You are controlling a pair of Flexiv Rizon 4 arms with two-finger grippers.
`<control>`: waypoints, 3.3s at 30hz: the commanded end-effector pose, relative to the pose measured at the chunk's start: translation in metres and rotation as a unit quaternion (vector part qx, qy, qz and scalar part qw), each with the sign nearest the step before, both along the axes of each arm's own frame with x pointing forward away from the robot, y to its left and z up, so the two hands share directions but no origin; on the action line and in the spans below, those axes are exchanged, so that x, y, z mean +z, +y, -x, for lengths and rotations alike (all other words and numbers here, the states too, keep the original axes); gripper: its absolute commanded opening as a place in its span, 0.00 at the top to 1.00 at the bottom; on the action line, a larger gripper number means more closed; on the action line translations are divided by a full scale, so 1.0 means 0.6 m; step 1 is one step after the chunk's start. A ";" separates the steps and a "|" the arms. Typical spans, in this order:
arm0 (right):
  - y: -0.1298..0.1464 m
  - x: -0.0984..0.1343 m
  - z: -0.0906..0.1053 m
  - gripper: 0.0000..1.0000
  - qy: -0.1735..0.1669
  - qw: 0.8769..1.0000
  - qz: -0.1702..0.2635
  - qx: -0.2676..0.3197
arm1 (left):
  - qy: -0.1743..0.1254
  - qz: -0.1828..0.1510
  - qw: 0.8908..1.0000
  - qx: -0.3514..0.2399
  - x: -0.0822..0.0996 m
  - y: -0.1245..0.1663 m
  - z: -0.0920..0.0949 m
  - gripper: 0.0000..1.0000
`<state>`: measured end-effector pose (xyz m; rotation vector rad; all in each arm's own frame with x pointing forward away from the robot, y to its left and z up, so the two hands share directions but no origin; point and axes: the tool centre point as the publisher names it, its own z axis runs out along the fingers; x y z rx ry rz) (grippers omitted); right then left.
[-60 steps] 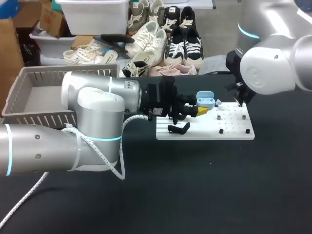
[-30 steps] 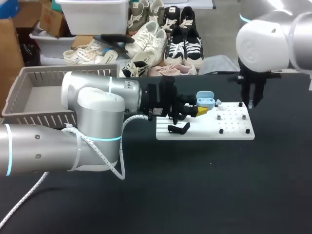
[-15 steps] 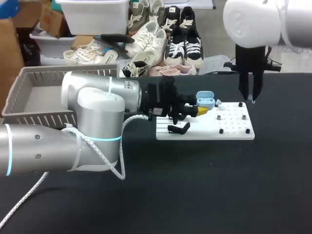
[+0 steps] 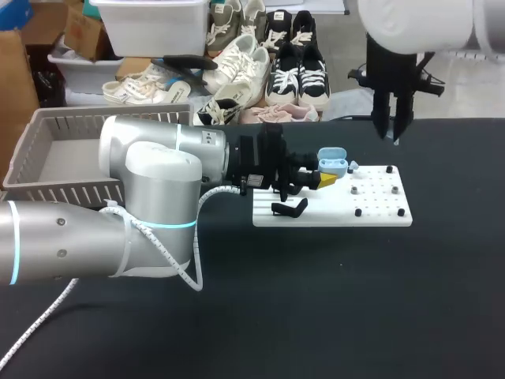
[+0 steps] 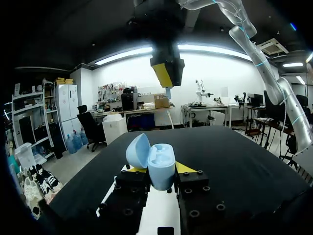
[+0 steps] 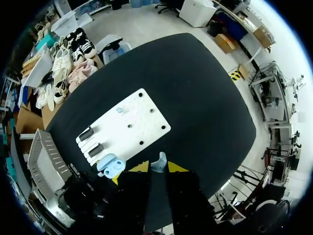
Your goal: Pick up each earbud case from the left stands, insert the matching earbuds, close the lid, and place the case in the box.
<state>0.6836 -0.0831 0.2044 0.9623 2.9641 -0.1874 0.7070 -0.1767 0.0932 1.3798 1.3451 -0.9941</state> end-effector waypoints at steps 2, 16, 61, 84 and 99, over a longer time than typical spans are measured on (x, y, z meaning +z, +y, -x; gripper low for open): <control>0.017 0.020 0.026 1.00 -0.036 0.999 -0.010 0.009 | -0.001 0.002 1.000 0.001 -0.001 0.000 0.001 1.00; 0.080 0.023 0.035 1.00 -0.064 0.996 -0.051 0.032 | -0.001 0.002 1.000 0.001 -0.001 0.000 0.001 1.00; 0.123 -0.049 -0.003 1.00 -0.035 0.996 -0.085 0.006 | -0.001 0.002 1.000 0.001 -0.001 0.000 0.001 1.00; 0.113 -0.067 -0.013 1.00 -0.034 0.995 -0.097 0.004 | -0.001 0.002 1.000 0.001 -0.001 0.000 0.001 1.00; 0.117 -0.073 -0.023 1.00 -0.029 0.995 -0.098 0.011 | -0.001 0.002 1.000 0.001 -0.001 0.000 0.001 1.00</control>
